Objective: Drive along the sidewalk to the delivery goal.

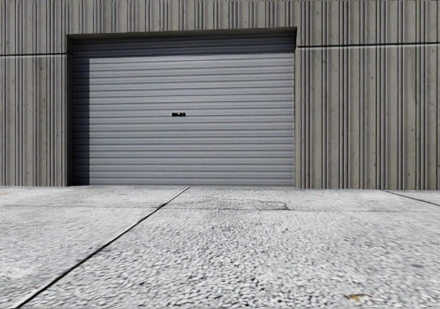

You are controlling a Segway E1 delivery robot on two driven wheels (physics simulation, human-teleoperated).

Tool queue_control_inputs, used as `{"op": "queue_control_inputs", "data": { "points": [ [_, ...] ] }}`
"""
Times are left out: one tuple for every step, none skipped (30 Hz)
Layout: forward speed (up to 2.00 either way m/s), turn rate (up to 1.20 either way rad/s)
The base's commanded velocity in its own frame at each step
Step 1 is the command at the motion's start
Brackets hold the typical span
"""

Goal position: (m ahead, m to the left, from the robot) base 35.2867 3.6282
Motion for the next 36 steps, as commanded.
{"op": "queue_control_inputs", "data": {
  "points": [
    [0.00,0.67],
    [0.00,0.52],
    [0.00,0.52],
    [0.43,0.00],
    [0.68,0.00],
    [0.97,0.00],
    [1.20,0.00],
    [1.29,0.00],
    [1.32,0.00],
    [1.34,0.00],
    [1.34,0.00],
    [1.35,0.00],
    [1.35,0.00],
    [1.35,0.00],
    [1.35,0.00],
    [1.35,0.00],
    [1.35,0.00],
    [1.35,0.00],
    [1.35,0.00],
    [1.35,0.00],
    [1.35,0.00],
    [1.35,0.00],
    [1.35,0.00],
    [1.35,0.00],
    [1.35,0.00],
    [1.35,0.00],
    [1.35,0.00],
    [1.35,0.00],
    [1.35,0.00],
    [1.35,0.00],
    [1.36,0.00],
    [1.36,0.00],
    [1.36,0.00],
    [1.36,0.00],
    [1.36,0.00],
    [1.36,0.00]
  ]
}}
